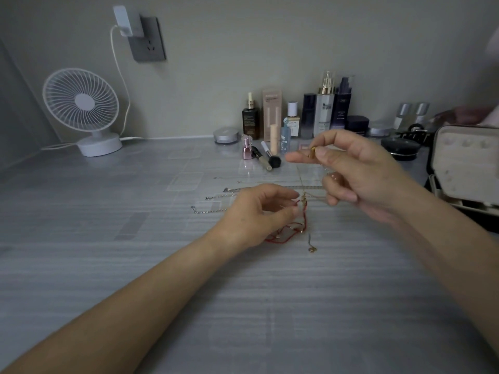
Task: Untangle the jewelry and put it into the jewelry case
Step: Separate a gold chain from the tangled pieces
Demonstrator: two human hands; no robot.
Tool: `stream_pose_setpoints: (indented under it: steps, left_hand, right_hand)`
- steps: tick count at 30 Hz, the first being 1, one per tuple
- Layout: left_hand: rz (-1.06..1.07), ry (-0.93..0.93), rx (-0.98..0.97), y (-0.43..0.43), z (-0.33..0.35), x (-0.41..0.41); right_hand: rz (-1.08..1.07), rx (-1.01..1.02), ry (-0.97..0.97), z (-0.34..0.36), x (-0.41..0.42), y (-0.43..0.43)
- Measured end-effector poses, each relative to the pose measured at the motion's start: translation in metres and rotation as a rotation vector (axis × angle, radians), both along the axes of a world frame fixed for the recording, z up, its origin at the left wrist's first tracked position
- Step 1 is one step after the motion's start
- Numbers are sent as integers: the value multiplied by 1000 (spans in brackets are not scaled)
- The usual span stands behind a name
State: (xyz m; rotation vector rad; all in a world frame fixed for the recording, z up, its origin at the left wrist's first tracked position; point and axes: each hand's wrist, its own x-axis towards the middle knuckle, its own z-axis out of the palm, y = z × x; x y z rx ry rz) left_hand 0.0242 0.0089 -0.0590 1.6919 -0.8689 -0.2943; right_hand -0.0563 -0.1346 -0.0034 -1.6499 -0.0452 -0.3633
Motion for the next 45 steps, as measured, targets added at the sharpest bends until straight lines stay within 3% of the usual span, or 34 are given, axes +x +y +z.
stream_pose_setpoints:
  steps: [8,11,19,26,31,37,45]
  left_hand:
    - [-20,-20,-59,-3,-2,-1]
    - [-50,95,-88,-2,-2,0]
    - [36,86,18,1,2,1]
    - [62,128,6,2,4,5]
    - [52,113,45,3,4,4]
    - [23,84,102,8,5,4]
    - [106,97,128,8,6,7]
  right_hand:
    - [42,-24,62,-1,-1,1]
    - [28,-7,54,0,-2,1]
    - [-18,34,39,-1,2,-12]
    - [55,-306,294,-7,3,-22]
    - [149,-429,404,-12,4,-21]
    - [57,-353,392,-9,4,-23]
    - [38,-406,424,-5,1,-24]
